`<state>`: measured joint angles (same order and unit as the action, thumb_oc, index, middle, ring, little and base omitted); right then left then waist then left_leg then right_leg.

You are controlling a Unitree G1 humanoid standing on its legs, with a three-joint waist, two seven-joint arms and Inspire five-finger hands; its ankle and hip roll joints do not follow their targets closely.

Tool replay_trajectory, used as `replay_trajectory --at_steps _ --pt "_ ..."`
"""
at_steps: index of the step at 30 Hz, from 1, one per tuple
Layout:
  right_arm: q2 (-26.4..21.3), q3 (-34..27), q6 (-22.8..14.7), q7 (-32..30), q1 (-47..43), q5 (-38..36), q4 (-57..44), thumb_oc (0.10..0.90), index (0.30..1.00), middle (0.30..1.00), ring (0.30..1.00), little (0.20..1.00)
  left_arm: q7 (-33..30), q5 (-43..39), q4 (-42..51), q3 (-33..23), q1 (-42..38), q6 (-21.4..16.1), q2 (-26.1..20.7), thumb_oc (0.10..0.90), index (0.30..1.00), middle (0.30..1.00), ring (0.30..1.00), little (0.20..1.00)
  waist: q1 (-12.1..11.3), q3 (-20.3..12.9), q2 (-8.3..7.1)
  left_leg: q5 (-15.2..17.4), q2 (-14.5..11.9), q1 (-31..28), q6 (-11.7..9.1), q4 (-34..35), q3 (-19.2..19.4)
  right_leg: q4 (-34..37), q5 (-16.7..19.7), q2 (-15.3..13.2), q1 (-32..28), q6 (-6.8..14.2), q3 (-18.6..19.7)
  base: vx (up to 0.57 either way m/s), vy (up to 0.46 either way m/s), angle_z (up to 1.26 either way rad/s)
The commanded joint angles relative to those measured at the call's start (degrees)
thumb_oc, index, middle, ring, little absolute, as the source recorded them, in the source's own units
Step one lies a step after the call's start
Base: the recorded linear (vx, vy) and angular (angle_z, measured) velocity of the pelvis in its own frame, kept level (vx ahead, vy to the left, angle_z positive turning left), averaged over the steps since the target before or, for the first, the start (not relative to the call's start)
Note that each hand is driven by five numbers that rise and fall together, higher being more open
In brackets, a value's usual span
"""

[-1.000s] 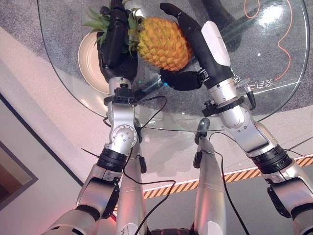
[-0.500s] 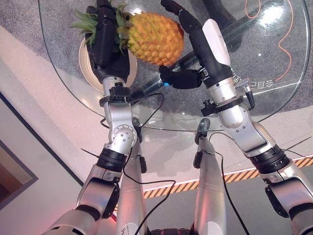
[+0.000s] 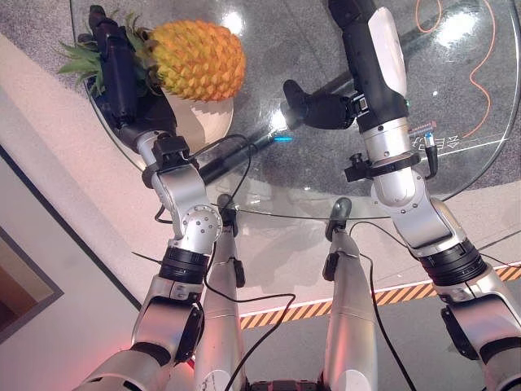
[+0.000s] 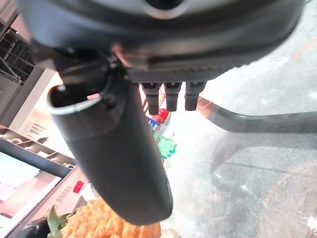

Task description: Pick up the fruit to the plate

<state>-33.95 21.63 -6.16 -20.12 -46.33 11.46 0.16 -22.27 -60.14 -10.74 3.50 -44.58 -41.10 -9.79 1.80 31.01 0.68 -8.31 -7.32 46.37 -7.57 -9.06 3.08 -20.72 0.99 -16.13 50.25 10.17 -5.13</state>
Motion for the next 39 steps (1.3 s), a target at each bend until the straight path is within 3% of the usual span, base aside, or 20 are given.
replay_trajectory --at_steps 1,8,12,16,26,34,39 --pt "0.95 -2.91 -2.81 -4.37 -4.69 1.43 -3.83 0.8 0.9 0.9 0.9 0.9 0.79 9.95 7.61 -1.62 -6.83 -7.24 -3.51 0.1 0.3 0.3 0.3 0.2 -1.0 -1.22 -2.06 2.65 1.97 0.56 0.67 -2.49 -2.33 8.28 4.43 2.56 -3.54 -1.46 -3.33 0.0 0.0 0.0" --pt "1.1 -6.15 -3.03 -14.06 -0.37 -3.65 -0.05 0.8 0.9 0.9 0.9 0.9 -11.57 28.02 5.44 -3.01 -6.57 -8.69 -5.81 0.1 0.3 0.3 0.3 0.2 -0.59 -1.22 -2.33 3.56 1.56 -0.13 0.45 -2.82 -2.14 7.8 3.51 2.82 -4.03 -1.66 -3.08 0.0 0.009 0.0" --pt "1.43 -9.07 -4.57 -18.97 2.64 -5.29 3.04 0.8 0.9 0.9 0.9 0.9 -16.22 33.06 2.83 -3.54 -6.8 -9.67 -7.81 0.1 0.3 0.3 0.3 0.2 -0.1 -1.22 -2.54 3.93 1.38 0.03 0.5 -3.29 -1.9 7.45 3.33 2.98 -3.7 -1.7 -2.88 0.0 0.026 0.0" --pt "1.26 -11.06 -4.45 -23.54 4.28 -7.04 5.32 0.8 0.9 0.9 0.9 0.9 -18.67 35.44 0.97 -4.05 -6.8 -10.48 -9.22 0.1 0.3 0.3 0.3 0.2 0.21 -1.22 -2.65 4.21 1.14 0.07 0.54 -3.54 -1.73 7.2 3.19 3.08 -3.5 -1.77 -2.68 0.0 0.0 0.0" --pt "0.16 -16.87 -8.09 -32.4 5.62 -24.0 16.88 0.8 0.9 0.9 0.9 0.9 -27.71 43.2 -7.07 -4.17 -9.35 -11.9 -13.72 0.1 0.3 0.3 0.3 0.2 0.43 -1.22 -3.0 4.73 0.73 -0.32 0.36 -3.26 -1.33 7.05 2.88 3.51 -3.51 -1.8 -2.81 0.0 0.0 0.0" --pt "-0.85 -19.76 -13.74 -37.22 3.71 -40.27 34.28 0.8 0.9 0.9 0.9 0.9 -35.09 49.19 -15.72 -1.43 -14.21 -11.52 -18.5 0.1 0.3 0.3 0.3 0.2 0.25 -1.22 -3.44 5.05 0.24 -0.03 0.03 -3.36 -1.16 7.09 2.92 3.74 -3.23 -1.94 -3.08 0.0 0.0 0.0" --pt "-2.1 -19.36 -12.95 -39.65 1.86 -43.9 42.12 0.8 0.9 0.9 0.9 0.9 -37.65 52.03 -19.47 0.94 -17.37 -10.05 -20.94 0.1 0.3 0.3 0.3 0.2 0.13 -1.22 -3.68 5.15 0.11 0.18 -0.06 -3.34 -1.27 7.51 3.23 3.82 -3.21 -1.97 -3.26 -0.01 -0.011 -0.02"
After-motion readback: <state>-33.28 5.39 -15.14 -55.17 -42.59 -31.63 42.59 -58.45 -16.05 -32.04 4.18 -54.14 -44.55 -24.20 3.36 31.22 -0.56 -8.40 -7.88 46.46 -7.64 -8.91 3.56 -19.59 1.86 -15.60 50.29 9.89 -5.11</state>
